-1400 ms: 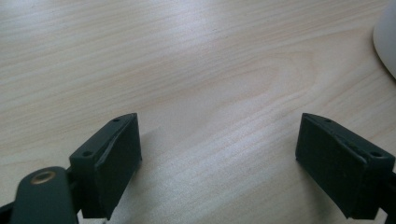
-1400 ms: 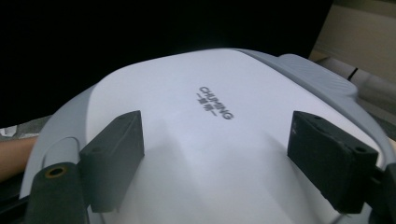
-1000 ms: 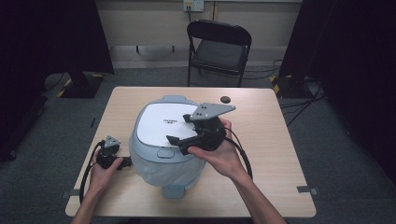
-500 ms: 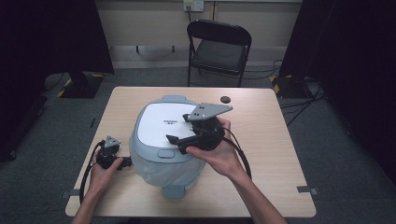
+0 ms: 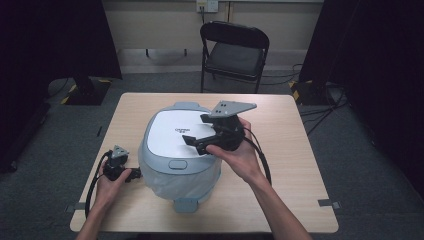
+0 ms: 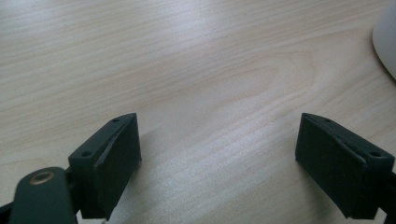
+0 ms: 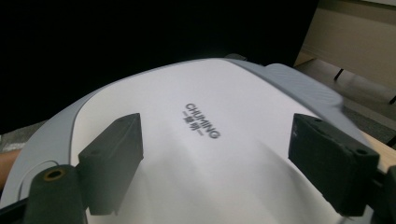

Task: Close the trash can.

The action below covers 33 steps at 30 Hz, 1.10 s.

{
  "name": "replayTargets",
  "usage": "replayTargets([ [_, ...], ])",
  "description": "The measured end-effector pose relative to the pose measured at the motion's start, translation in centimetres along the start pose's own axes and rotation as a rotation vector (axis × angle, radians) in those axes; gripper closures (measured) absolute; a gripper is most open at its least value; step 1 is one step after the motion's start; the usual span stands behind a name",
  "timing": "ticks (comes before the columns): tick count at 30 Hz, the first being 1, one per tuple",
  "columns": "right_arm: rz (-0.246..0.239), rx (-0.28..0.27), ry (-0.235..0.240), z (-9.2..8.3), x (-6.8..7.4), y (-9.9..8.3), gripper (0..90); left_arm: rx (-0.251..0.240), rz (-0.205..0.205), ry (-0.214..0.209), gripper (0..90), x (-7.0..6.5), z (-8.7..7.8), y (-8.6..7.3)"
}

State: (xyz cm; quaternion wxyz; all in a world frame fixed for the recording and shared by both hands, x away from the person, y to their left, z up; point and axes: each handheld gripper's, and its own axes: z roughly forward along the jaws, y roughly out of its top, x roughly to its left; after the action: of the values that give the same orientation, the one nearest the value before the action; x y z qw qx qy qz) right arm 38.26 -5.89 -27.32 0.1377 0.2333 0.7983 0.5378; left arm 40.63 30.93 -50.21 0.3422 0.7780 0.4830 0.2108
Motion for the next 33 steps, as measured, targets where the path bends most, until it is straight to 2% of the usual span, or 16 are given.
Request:
replayTargets([
  [1, 0.013, -0.013, -0.022, -0.6, -0.6, 0.1, 15.5, 0.0, 0.001, -0.002, 13.4, 0.0, 0.0, 0.0],
  [4, 0.023, -0.015, -0.042, -1.3, -1.2, 0.1, 15.5, 0.0, 0.002, -0.007, 13.2, 0.0, 0.0, 0.0],
  [5, 0.04, -0.022, -0.067, -1.9, -2.0, 0.0, 15.3, 0.003, 0.006, -0.01, 12.8, 0.0, 0.0, 0.0],
  [6, 0.04, -0.022, -0.067, -1.9, -2.0, 0.0, 15.3, 0.003, 0.006, -0.01, 12.8, 0.0, 0.0, 0.0],
  [7, 0.059, -0.032, -0.088, -2.6, -2.8, -0.1, 15.2, 0.003, 0.006, -0.01, 12.7, 0.0, 0.0, 0.0],
  [11, 0.085, -0.049, -0.123, -3.6, -3.9, -0.4, 15.2, 0.002, 0.006, -0.01, 12.7, 0.0, 0.0, -0.1],
  [13, 0.107, -0.061, -0.163, -4.6, -4.9, -0.6, 15.3, 0.002, 0.004, -0.012, 12.1, 0.0, 0.0, -0.1],
  [14, 0.107, -0.061, -0.163, -4.6, -4.9, -0.6, 15.3, 0.006, 0.011, -0.018, 12.1, 0.0, -0.1, -0.1],
  [17, 0.128, -0.06, -0.217, -5.8, -6.1, -1.1, 15.3, 0.012, 0.017, -0.019, 8.5, -0.1, -0.1, -0.1],
  [18, 0.128, -0.06, -0.217, -5.8, -6.1, -1.1, 15.3, 0.011, 0.015, -0.019, 8.5, -0.2, -0.1, -0.1],
  [19, 0.142, -0.059, -0.246, -6.4, -6.6, -1.5, 15.3, 0.012, 0.015, -0.019, 8.1, -0.2, -0.1, -0.1],
  [20, 0.142, -0.059, -0.246, -6.4, -6.6, -1.5, 15.3, 0.011, 0.016, -0.018, 8.1, -0.2, -0.1, -0.2],
  [23, 0.161, -0.045, -0.286, -7.1, -7.4, -2.3, 15.3, 0.011, 0.015, -0.019, 8.0, -0.2, -0.1, -0.2],
  [27, 0.196, -0.015, -0.343, -7.8, -8.7, -4.1, 15.3, 0.011, 0.015, -0.019, 8.1, -0.2, -0.1, -0.2],
  [30, 0.206, -0.001, -0.361, -8.1, -9.2, -5.0, 15.3, 0.01, 0.015, -0.02, 8.1, -0.2, -0.1, -0.2],
  [33, 0.237, 0.013, -0.381, -8.6, -9.8, -6.2, 15.3, 0.012, 0.015, -0.019, 8.0, -0.2, -0.1, -0.2],
])
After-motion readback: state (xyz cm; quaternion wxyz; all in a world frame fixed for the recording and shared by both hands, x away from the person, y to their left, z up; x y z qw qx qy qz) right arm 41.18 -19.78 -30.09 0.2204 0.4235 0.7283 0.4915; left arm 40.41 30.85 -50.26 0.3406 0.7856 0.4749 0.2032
